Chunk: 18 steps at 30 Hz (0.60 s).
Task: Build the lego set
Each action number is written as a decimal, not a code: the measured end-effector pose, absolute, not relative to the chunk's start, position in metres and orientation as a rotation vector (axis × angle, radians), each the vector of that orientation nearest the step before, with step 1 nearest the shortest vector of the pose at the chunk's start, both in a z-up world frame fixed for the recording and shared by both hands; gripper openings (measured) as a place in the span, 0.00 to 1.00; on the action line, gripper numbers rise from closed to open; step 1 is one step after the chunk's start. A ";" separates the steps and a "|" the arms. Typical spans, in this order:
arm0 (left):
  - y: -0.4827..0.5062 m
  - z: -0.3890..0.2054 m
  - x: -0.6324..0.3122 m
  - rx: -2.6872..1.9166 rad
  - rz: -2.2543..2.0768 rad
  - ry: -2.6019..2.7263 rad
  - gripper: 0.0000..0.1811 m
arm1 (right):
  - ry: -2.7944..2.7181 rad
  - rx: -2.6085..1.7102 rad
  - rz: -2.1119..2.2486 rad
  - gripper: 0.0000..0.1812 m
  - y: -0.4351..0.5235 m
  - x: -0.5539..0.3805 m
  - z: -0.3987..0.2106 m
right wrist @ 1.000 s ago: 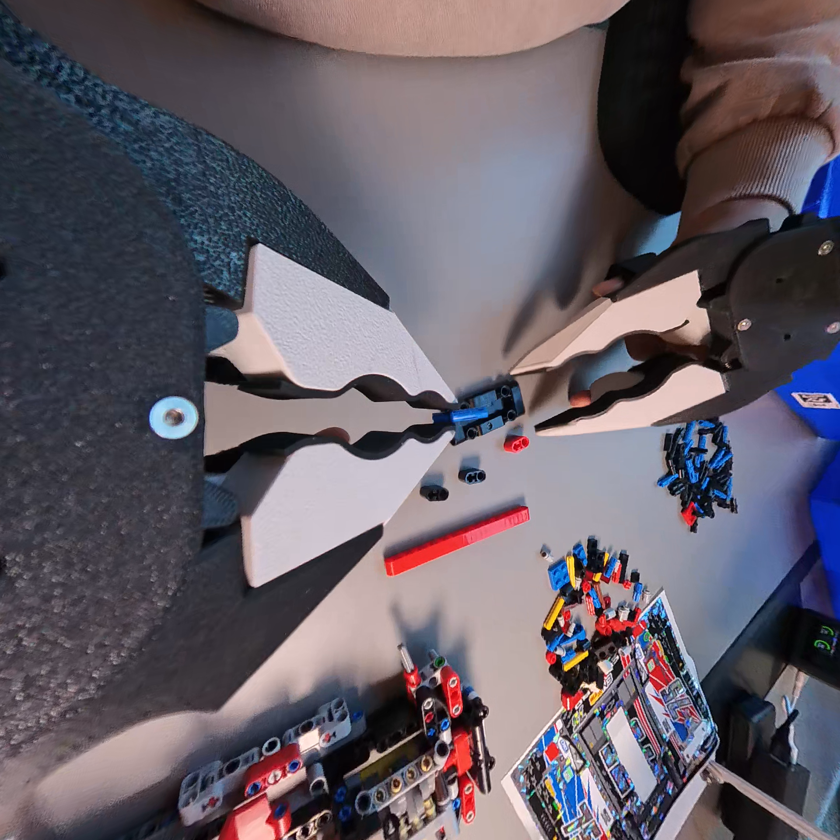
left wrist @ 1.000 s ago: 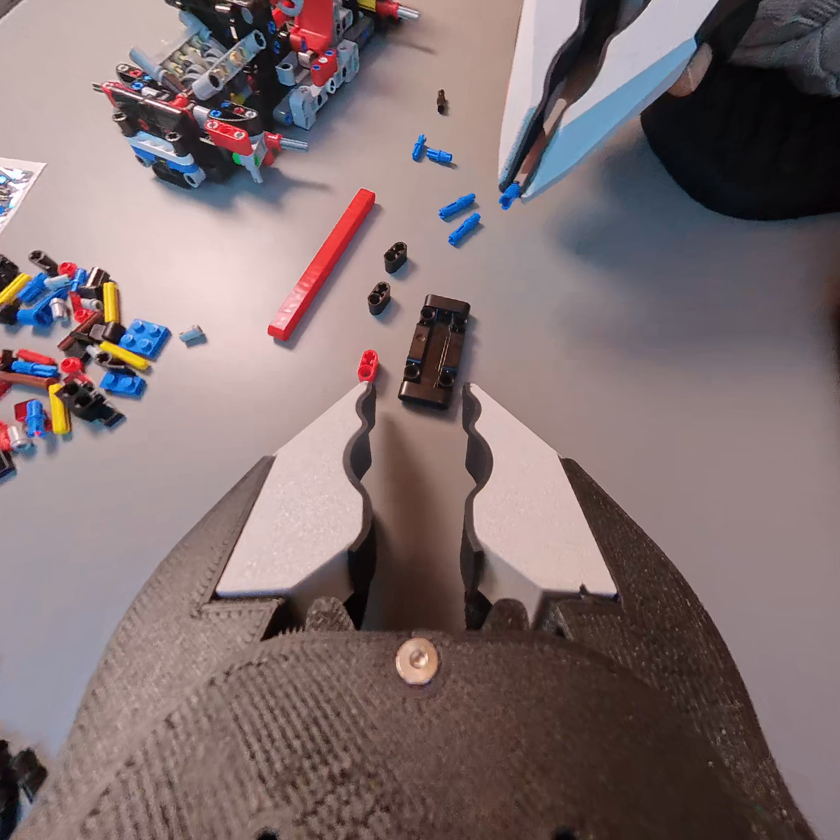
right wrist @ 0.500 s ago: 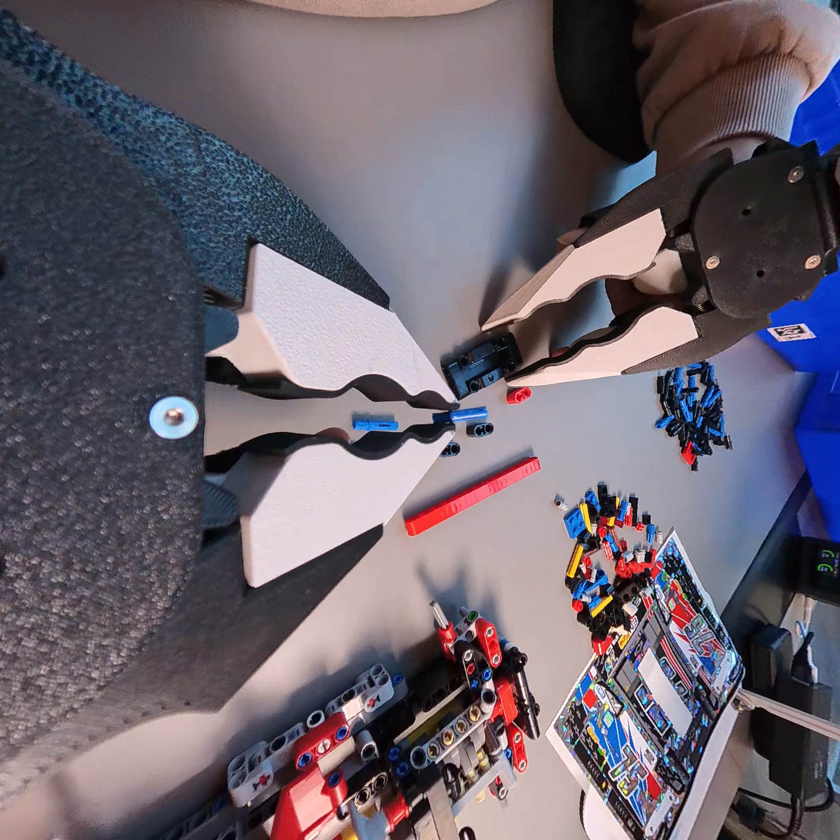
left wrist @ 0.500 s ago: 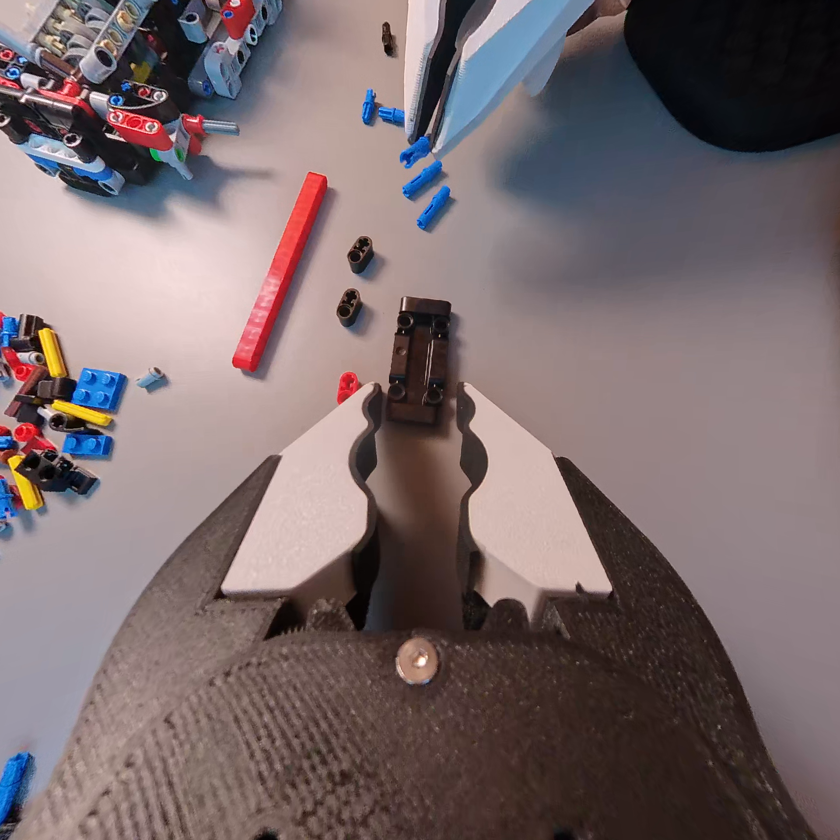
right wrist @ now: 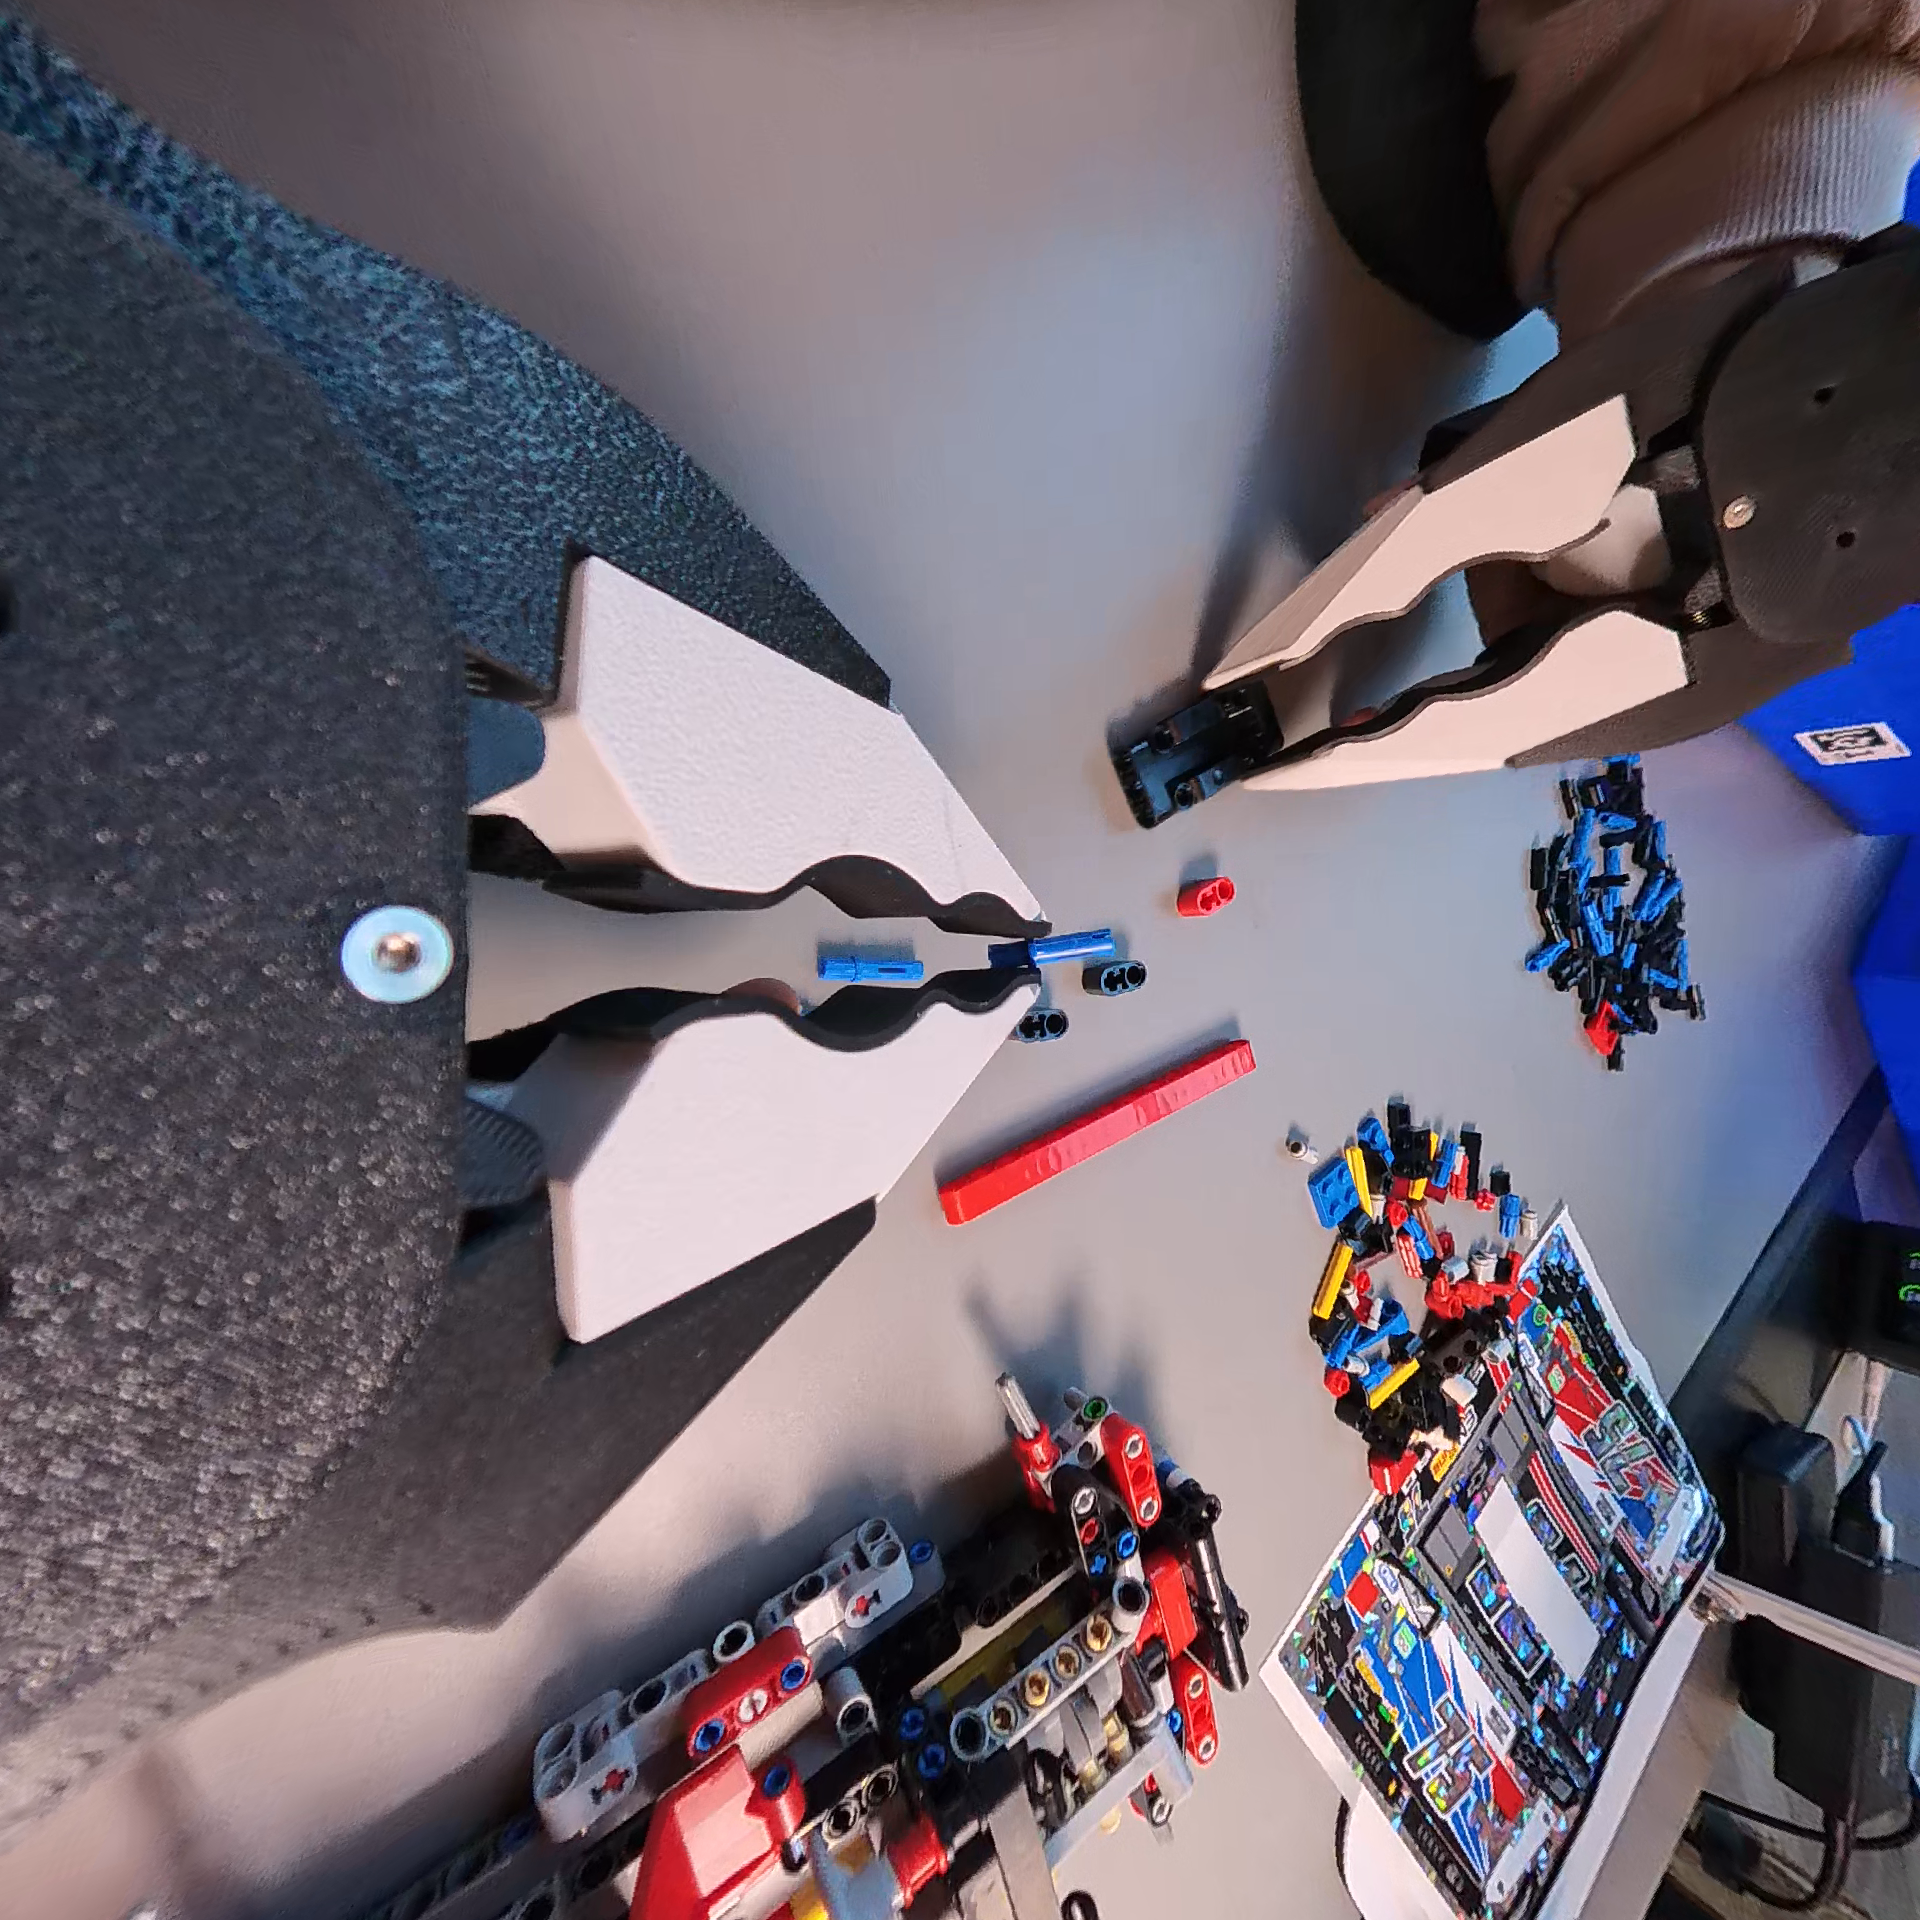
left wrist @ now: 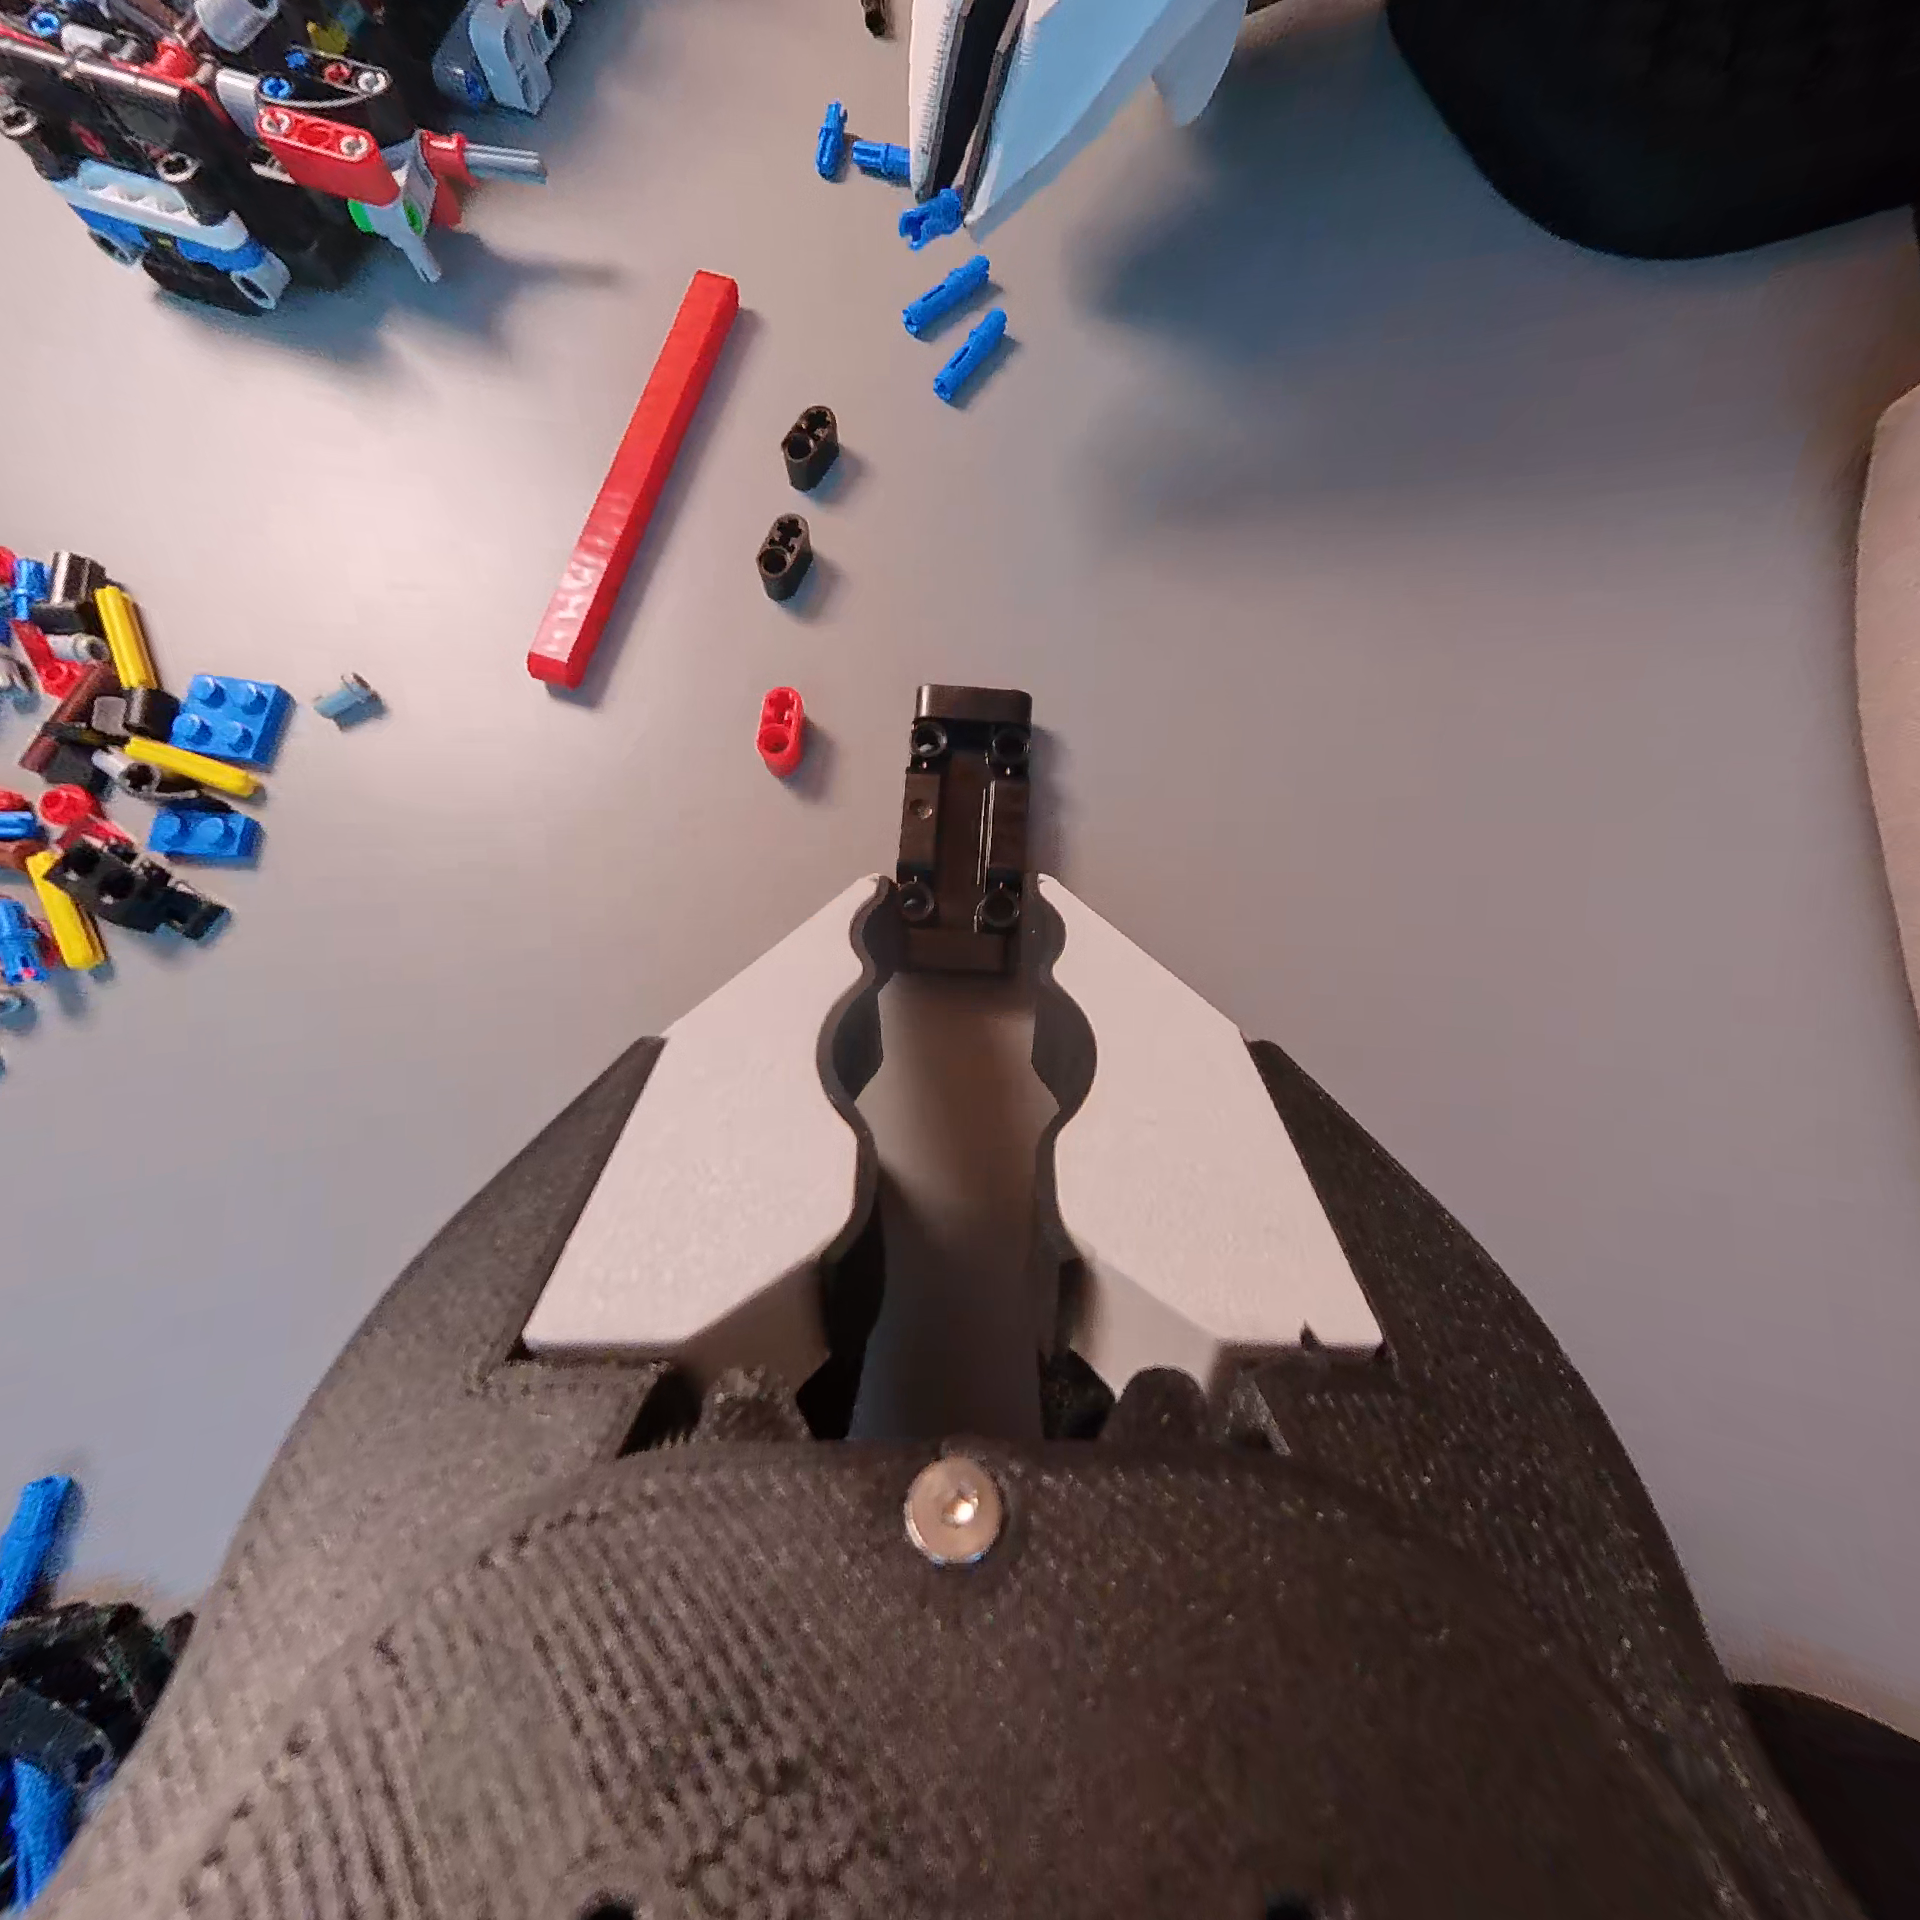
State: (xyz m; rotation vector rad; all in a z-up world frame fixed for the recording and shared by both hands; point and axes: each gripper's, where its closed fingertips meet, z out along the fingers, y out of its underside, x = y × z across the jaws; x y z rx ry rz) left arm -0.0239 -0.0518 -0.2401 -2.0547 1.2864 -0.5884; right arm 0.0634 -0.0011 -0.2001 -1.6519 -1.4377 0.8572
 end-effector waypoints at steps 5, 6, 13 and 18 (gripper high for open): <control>-0.054 -0.241 -0.028 -2.045 -0.557 1.310 0.12 | -1.459 -1.650 0.865 0.02 -0.005 0.057 -0.203; -0.055 -0.241 -0.028 -2.040 -0.561 1.314 0.12 | -1.470 -1.649 0.865 0.02 -0.007 0.056 -0.204; -0.053 -0.209 -0.015 -1.895 -0.728 1.171 0.17 | -1.488 -1.585 0.901 0.02 -0.024 0.039 -0.199; -0.041 -0.153 0.001 -1.694 -1.054 0.795 0.16 | -1.142 -1.431 1.210 0.01 -0.026 0.012 -0.134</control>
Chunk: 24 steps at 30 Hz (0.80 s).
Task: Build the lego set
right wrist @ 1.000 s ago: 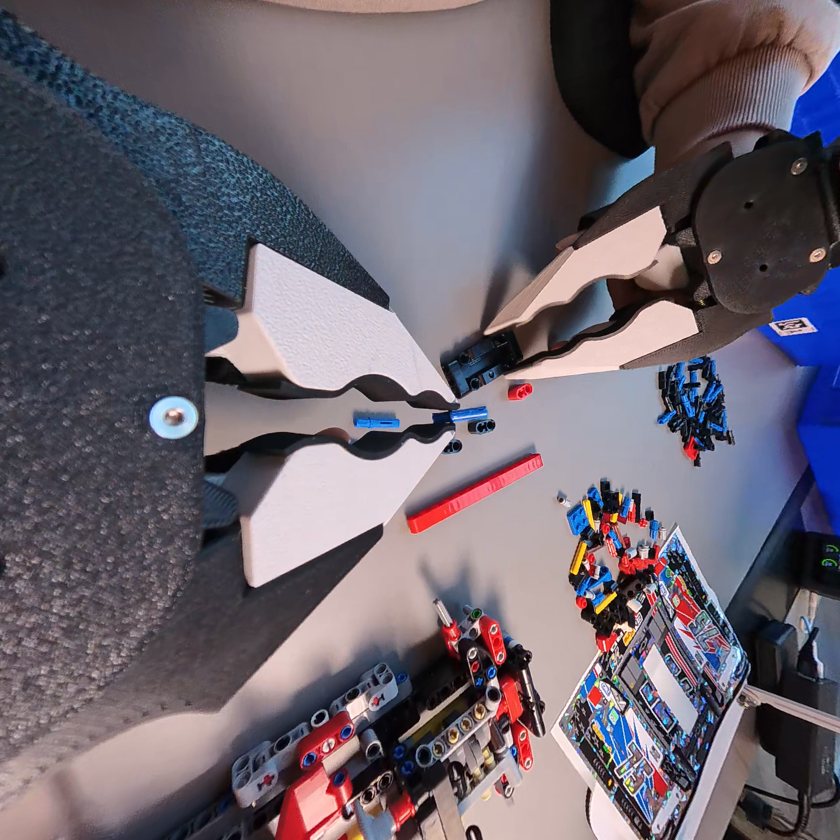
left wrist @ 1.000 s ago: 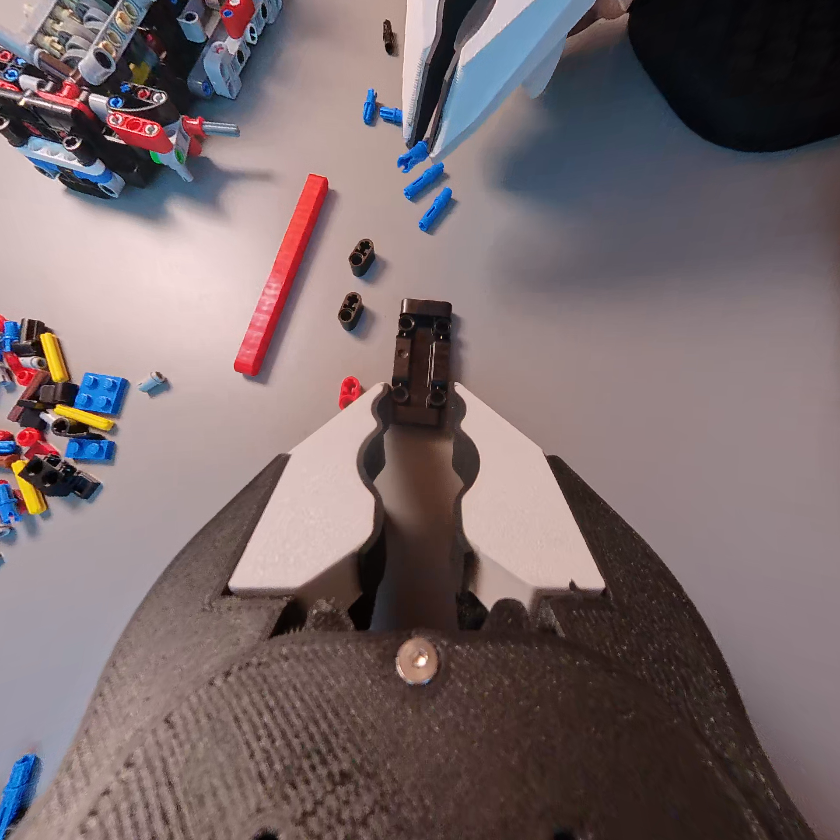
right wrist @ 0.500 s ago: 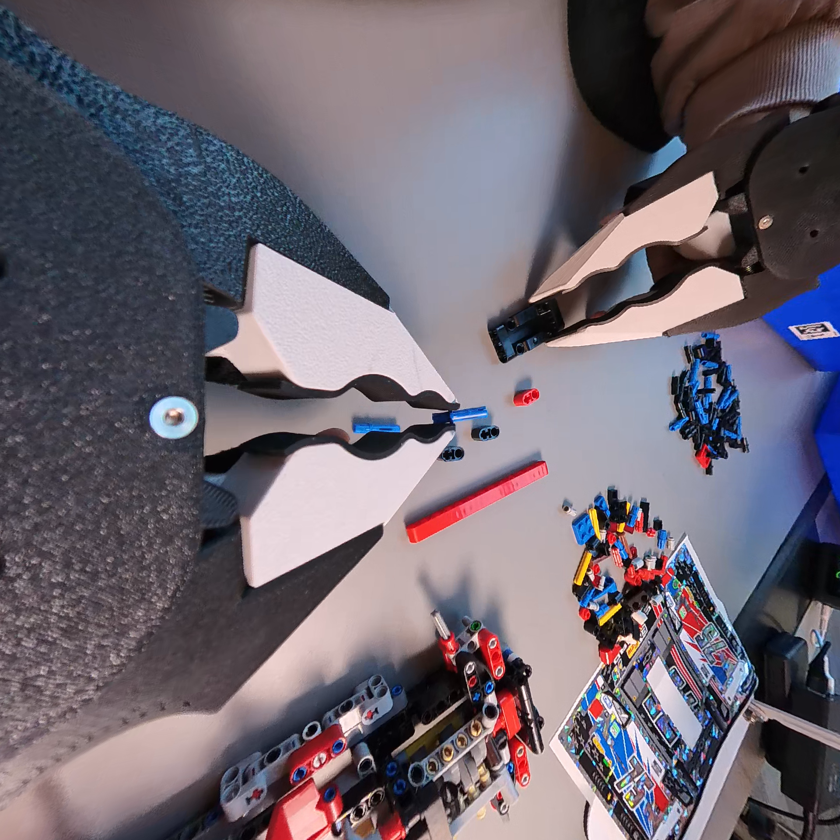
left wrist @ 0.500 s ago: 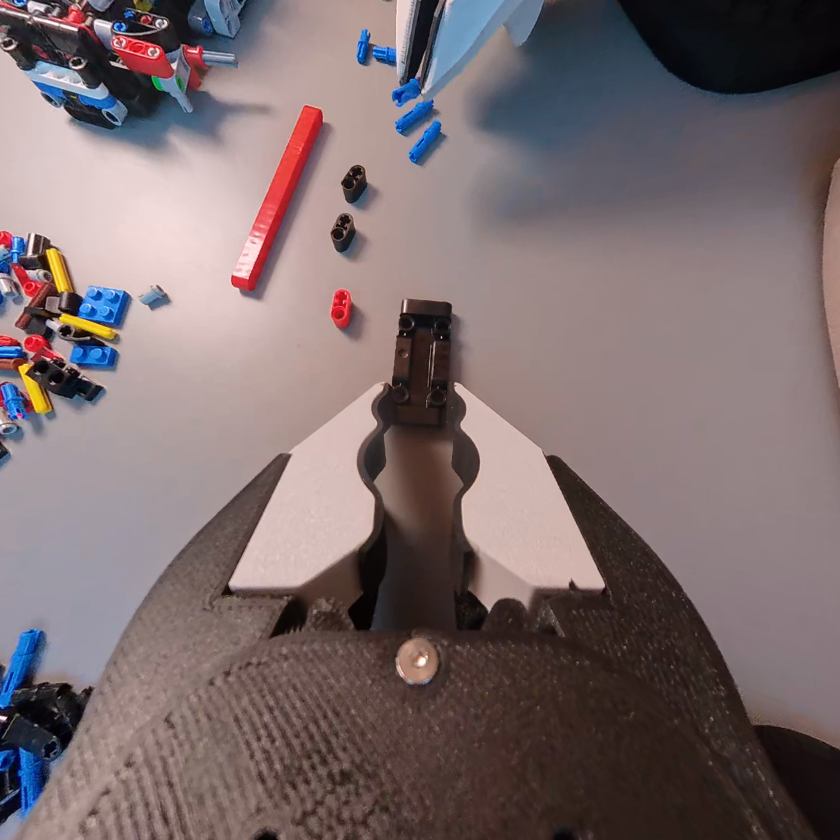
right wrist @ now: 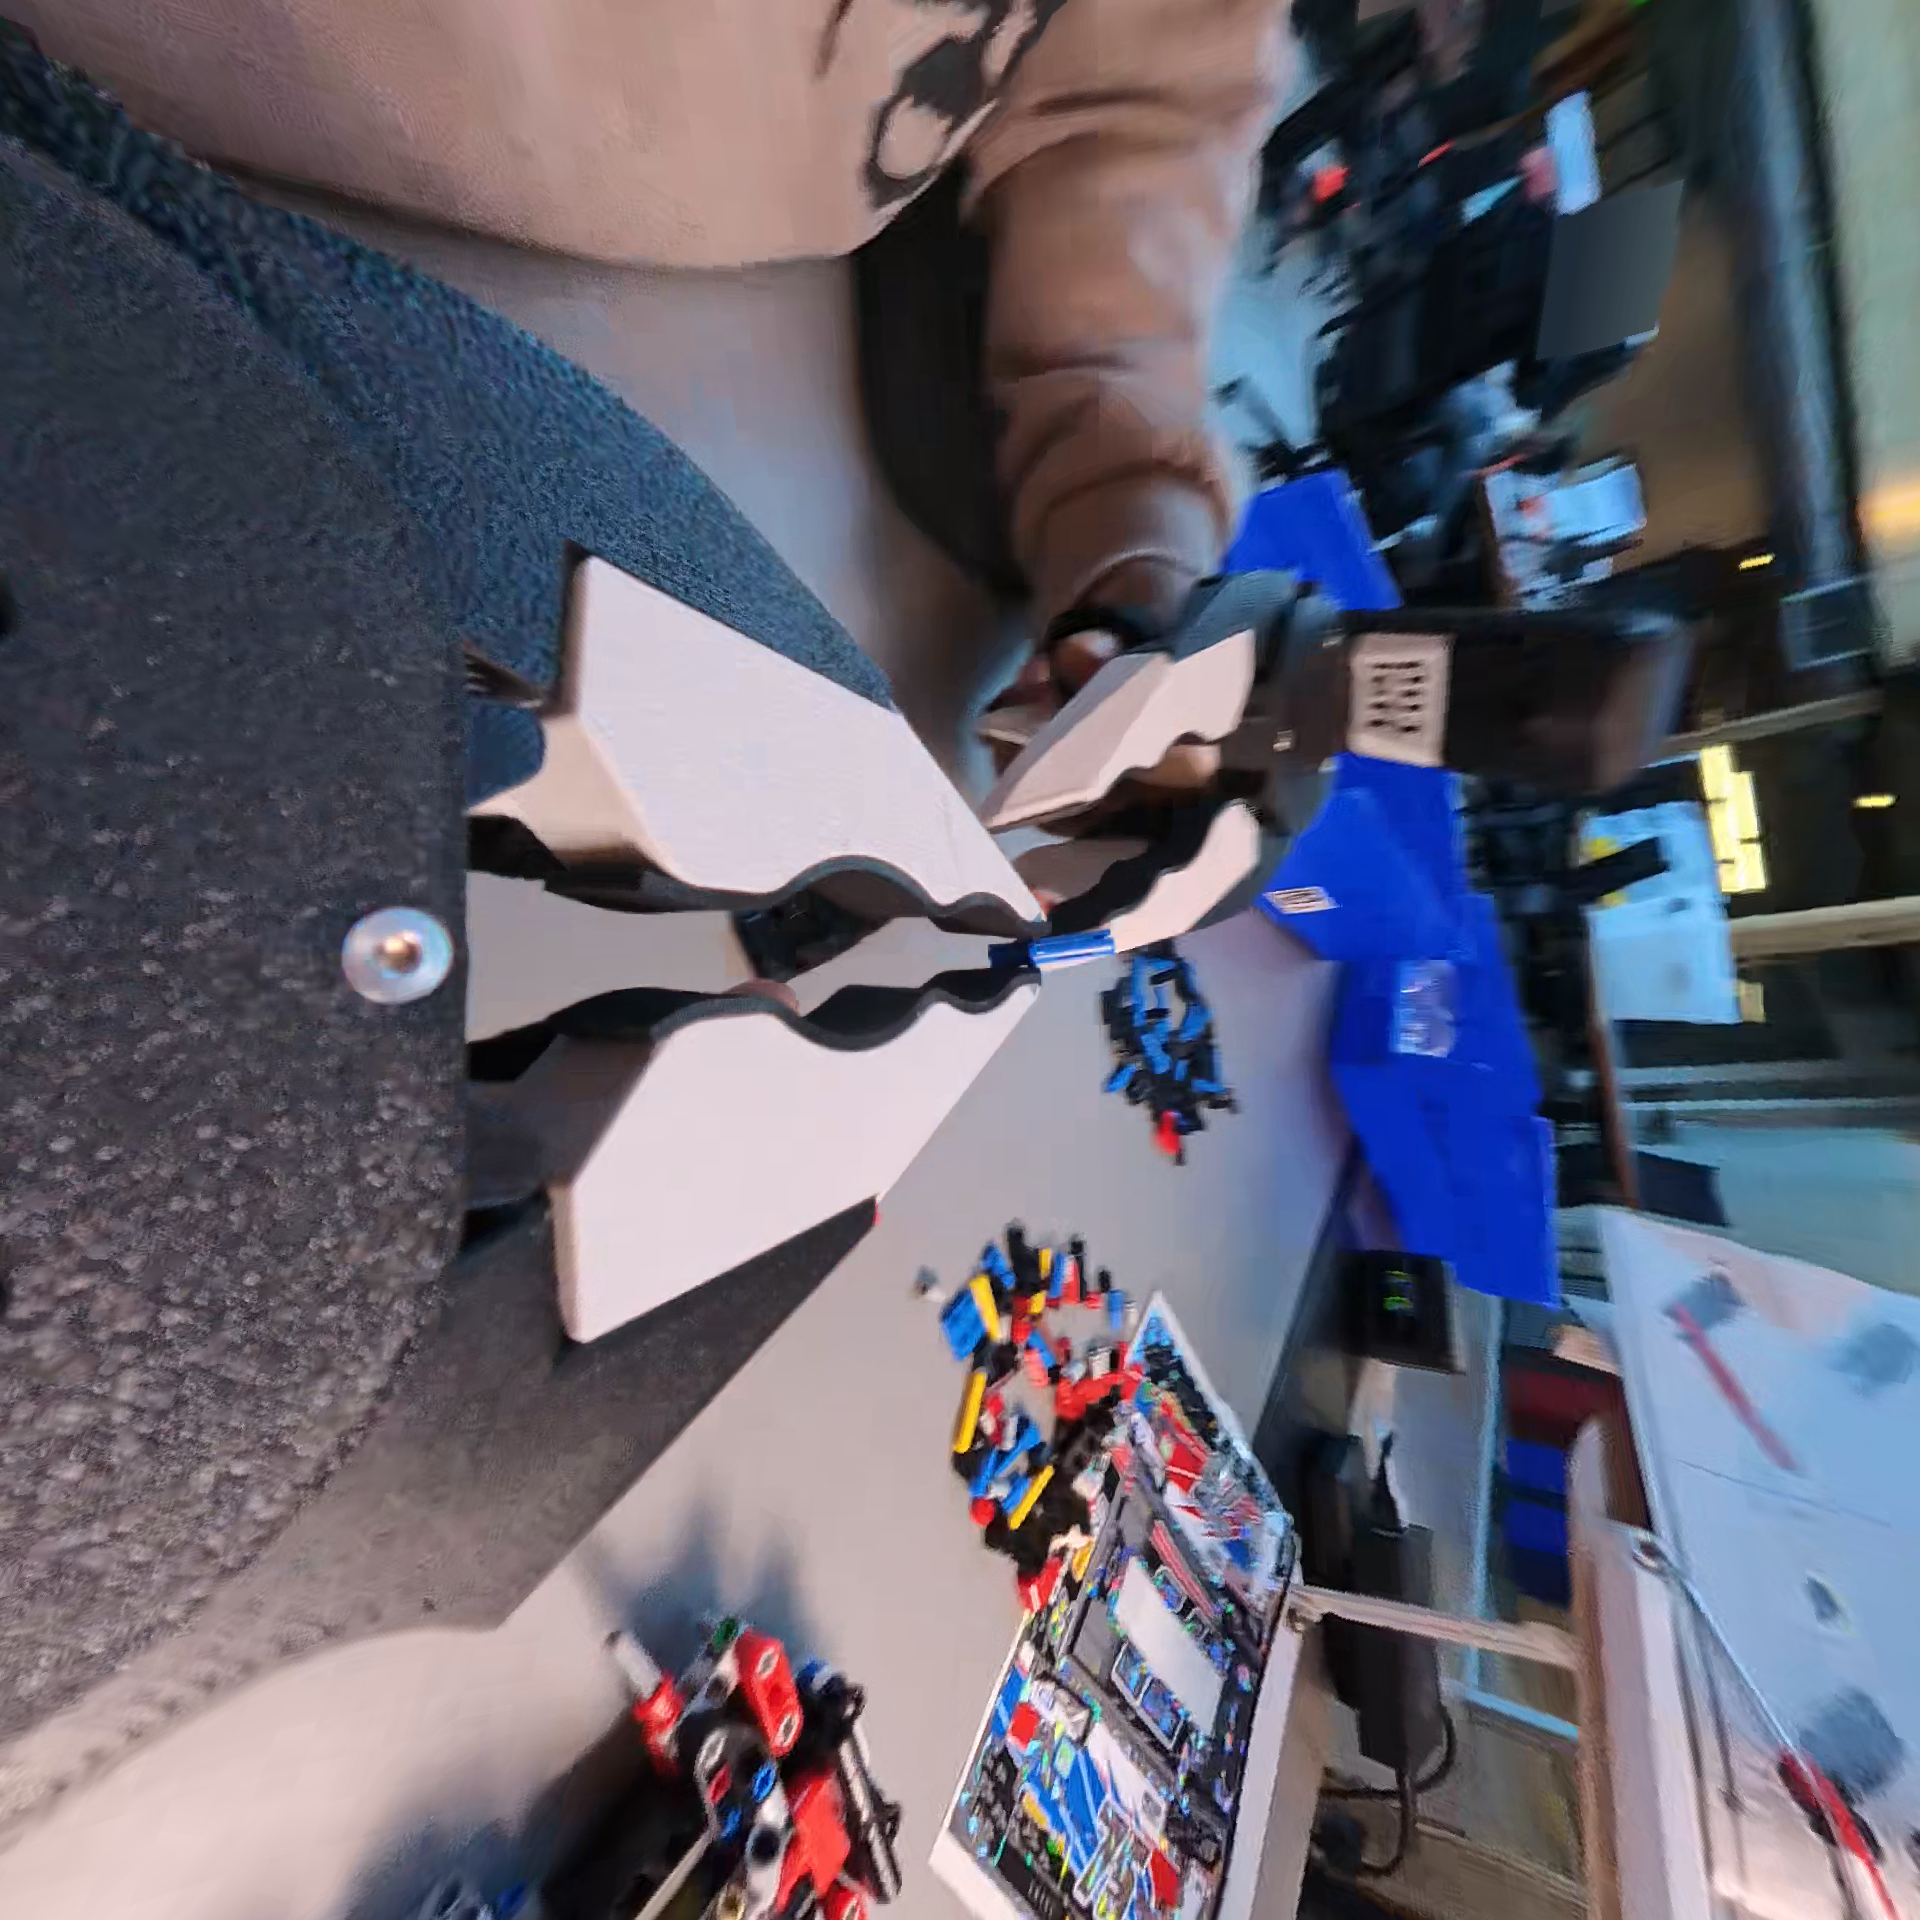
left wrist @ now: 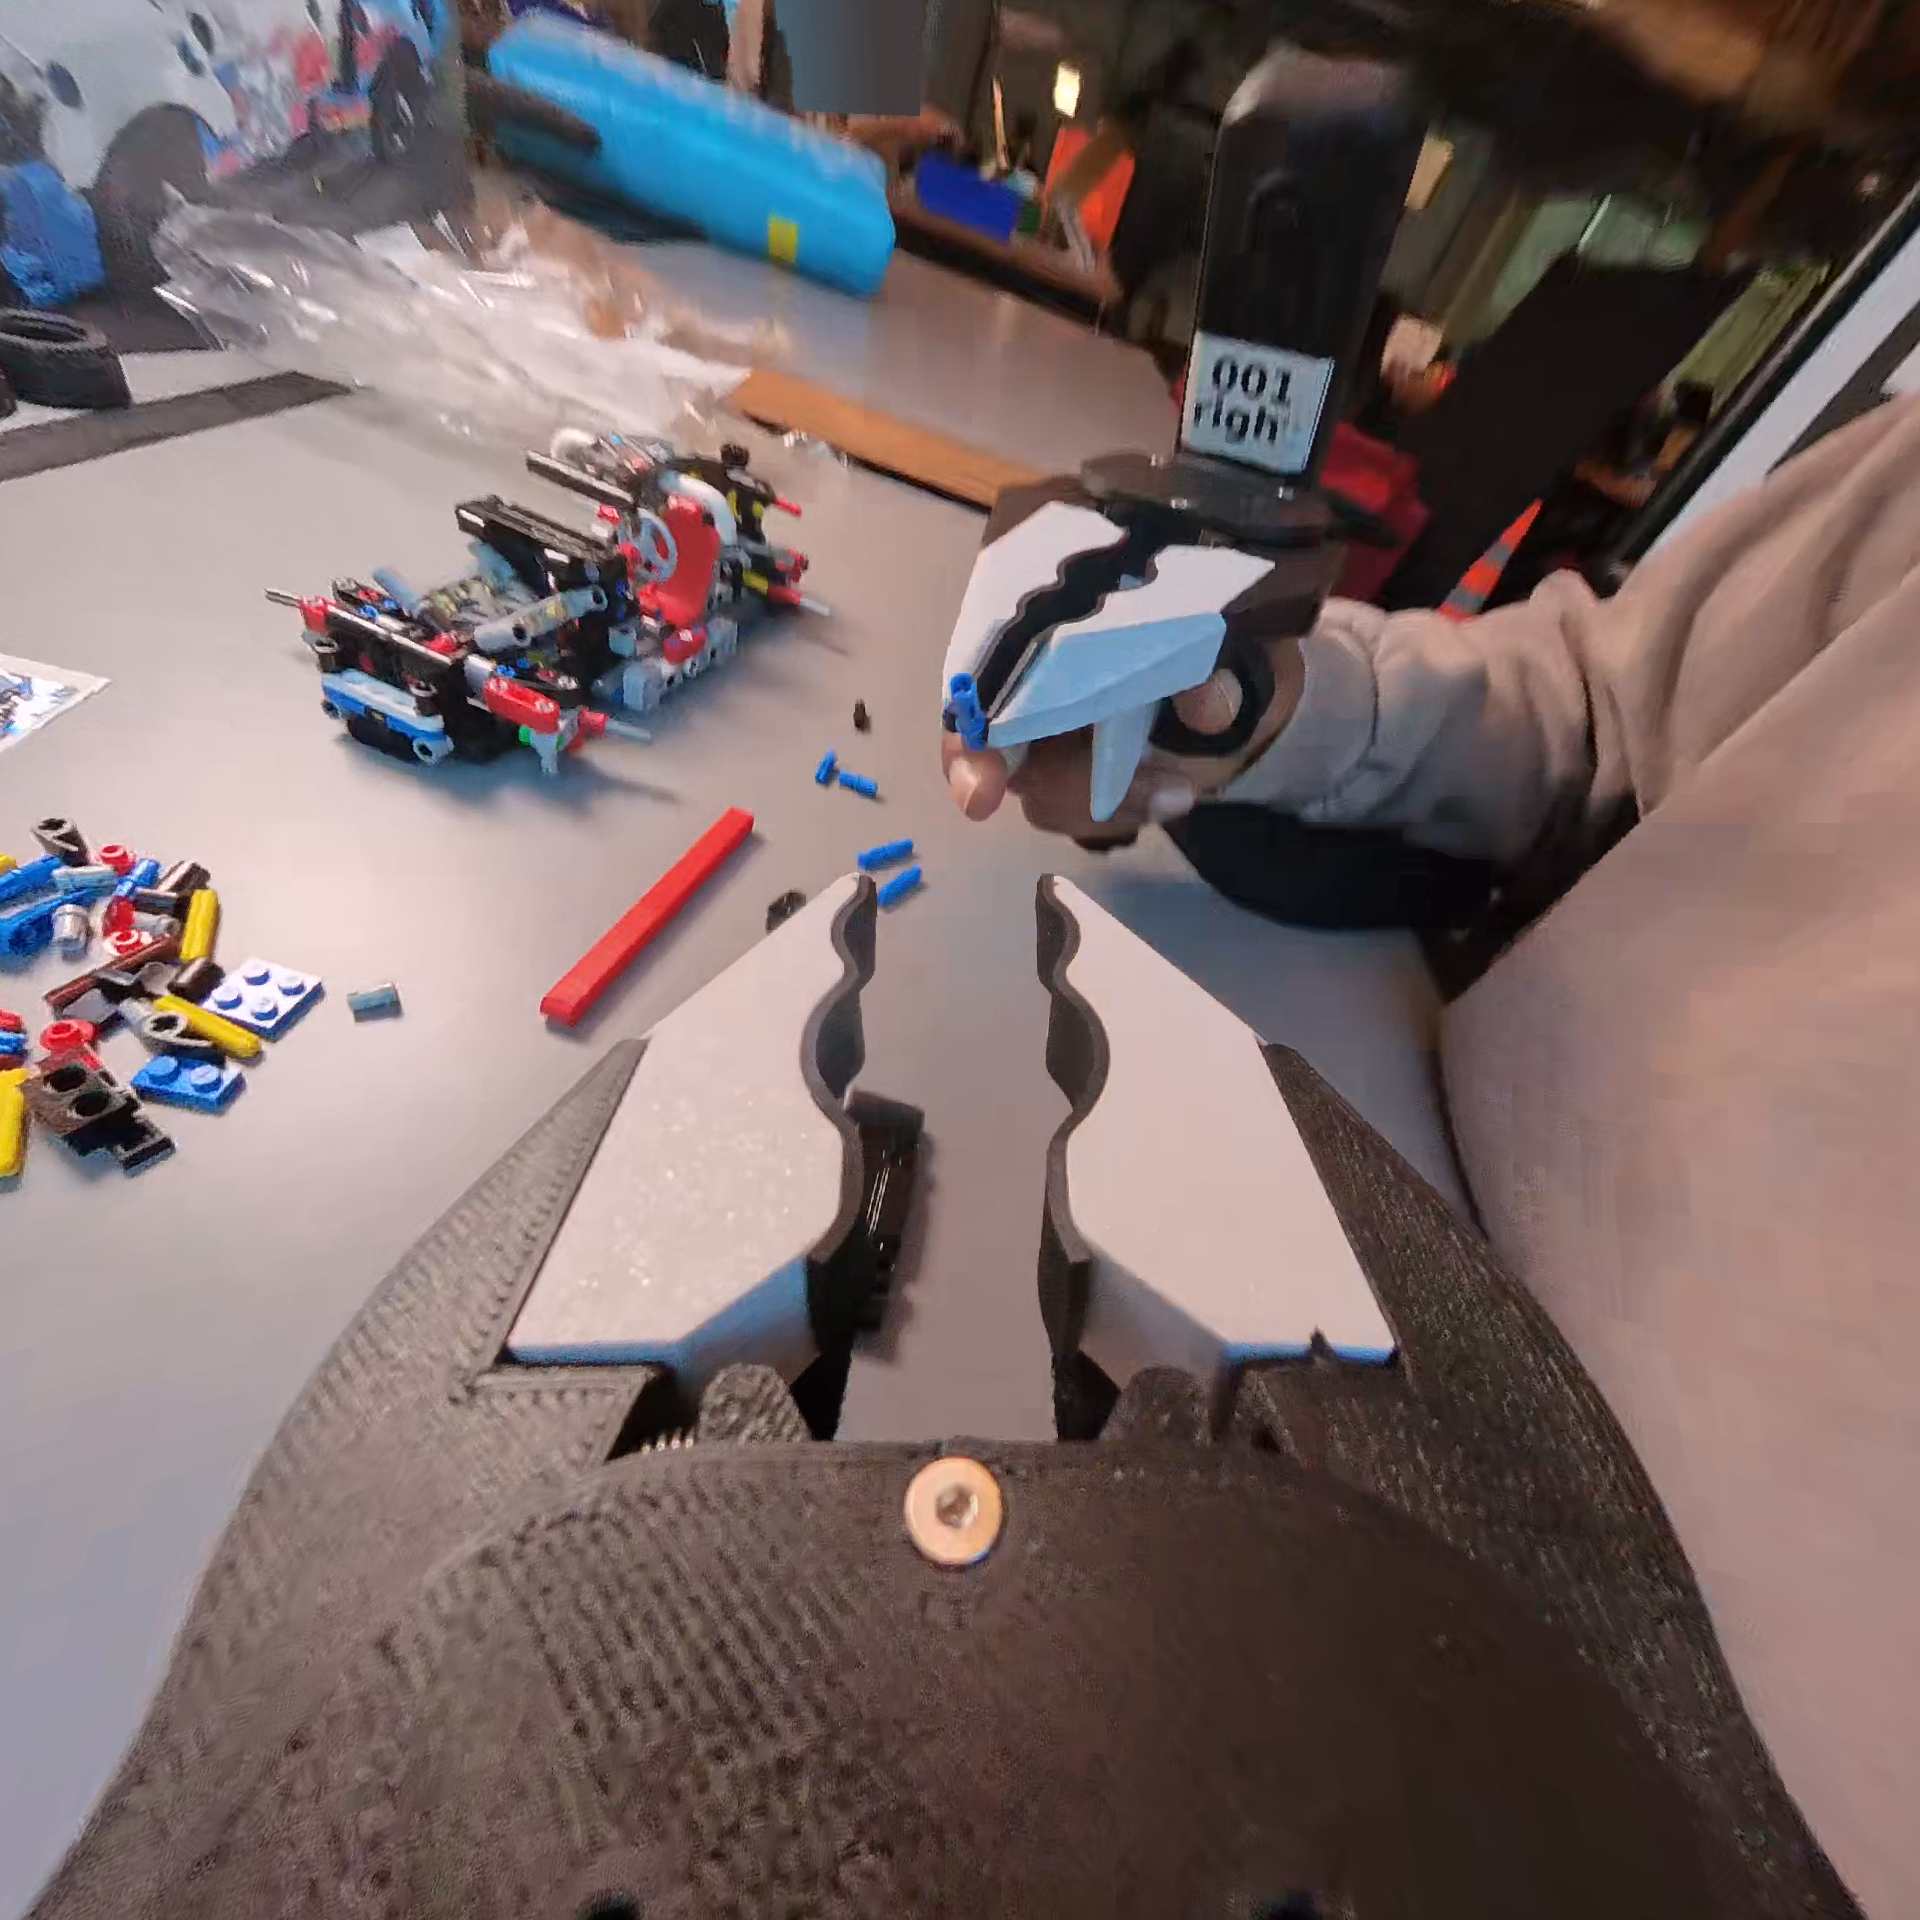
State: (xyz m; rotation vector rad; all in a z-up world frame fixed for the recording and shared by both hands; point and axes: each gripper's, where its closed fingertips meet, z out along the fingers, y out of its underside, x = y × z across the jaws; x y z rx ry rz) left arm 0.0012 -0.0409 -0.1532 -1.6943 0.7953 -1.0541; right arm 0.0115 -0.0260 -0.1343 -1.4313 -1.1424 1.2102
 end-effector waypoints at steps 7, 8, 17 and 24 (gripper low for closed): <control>-0.034 -0.123 0.009 -1.558 -0.880 0.706 0.15 | -0.668 -1.497 1.806 0.01 -0.029 -0.004 -0.102; -0.034 -0.120 0.010 -1.545 -0.853 0.698 0.15 | -0.628 -1.503 1.862 0.01 -0.030 -0.006 -0.101; -0.029 -0.113 0.002 -1.494 -0.581 0.731 0.07 | -0.391 -1.580 2.124 0.01 -0.030 -0.009 -0.112; -0.030 -0.118 0.001 -1.506 -0.573 0.760 0.03 | -0.421 -1.594 2.064 0.01 -0.028 -0.010 -0.116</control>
